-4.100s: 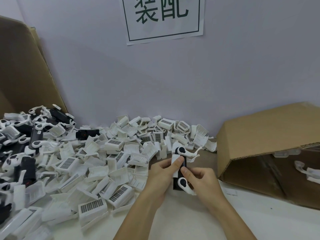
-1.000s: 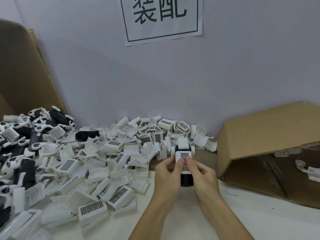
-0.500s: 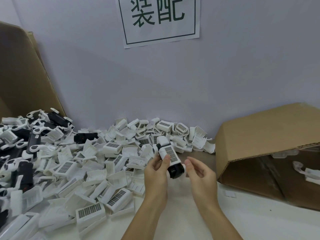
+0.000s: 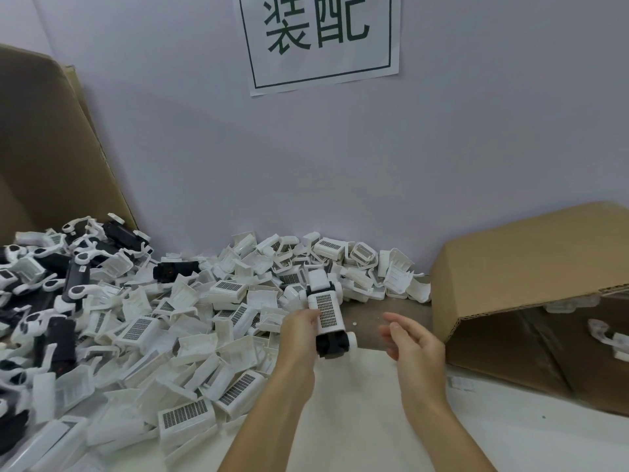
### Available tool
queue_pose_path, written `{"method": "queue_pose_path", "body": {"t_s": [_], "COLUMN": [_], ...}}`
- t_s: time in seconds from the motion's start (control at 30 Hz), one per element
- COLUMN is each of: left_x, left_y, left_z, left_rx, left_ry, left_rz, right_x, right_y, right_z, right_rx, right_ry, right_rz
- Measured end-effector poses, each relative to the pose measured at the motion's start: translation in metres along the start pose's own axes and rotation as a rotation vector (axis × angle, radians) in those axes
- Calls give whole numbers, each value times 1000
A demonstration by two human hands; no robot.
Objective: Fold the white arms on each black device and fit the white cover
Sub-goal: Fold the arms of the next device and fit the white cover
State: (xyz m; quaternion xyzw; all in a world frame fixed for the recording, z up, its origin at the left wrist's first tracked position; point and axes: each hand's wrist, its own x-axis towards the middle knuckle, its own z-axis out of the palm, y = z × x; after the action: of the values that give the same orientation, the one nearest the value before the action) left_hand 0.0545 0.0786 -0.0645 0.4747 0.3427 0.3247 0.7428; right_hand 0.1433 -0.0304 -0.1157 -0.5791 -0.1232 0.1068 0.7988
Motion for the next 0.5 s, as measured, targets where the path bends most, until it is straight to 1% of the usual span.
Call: {"method": "queue_pose_path", "body": {"t_s": [0.07, 0.1, 0.17, 0.23, 0.37, 0.43, 0.5], "left_x": [-4, -4, -4, -6, -4, 2, 6], "left_y": [6, 7, 5, 2, 1, 2, 3], "left_z": [-1, -2, -3, -2, -2, -5, -6], "left_rx": [-40, 22, 201, 261, 292, 264, 181], "left_ry": [-17, -30, 7, 67, 138, 123, 80], "left_rz": [-15, 12, 93, 124, 76, 70, 49], "right_x": [0, -1, -2, -2, -1, -1, -2], "right_y": [0, -1, 0, -1, -1, -1, -1], "right_z": [0, 0, 1, 1, 0, 0, 0], "right_rx": [7, 7, 5, 2, 4, 1, -8], "right_ry": [-1, -1, -2, -4, -5, -3, -3], "right_rz": [1, 3, 3, 6, 21, 21, 17]}}
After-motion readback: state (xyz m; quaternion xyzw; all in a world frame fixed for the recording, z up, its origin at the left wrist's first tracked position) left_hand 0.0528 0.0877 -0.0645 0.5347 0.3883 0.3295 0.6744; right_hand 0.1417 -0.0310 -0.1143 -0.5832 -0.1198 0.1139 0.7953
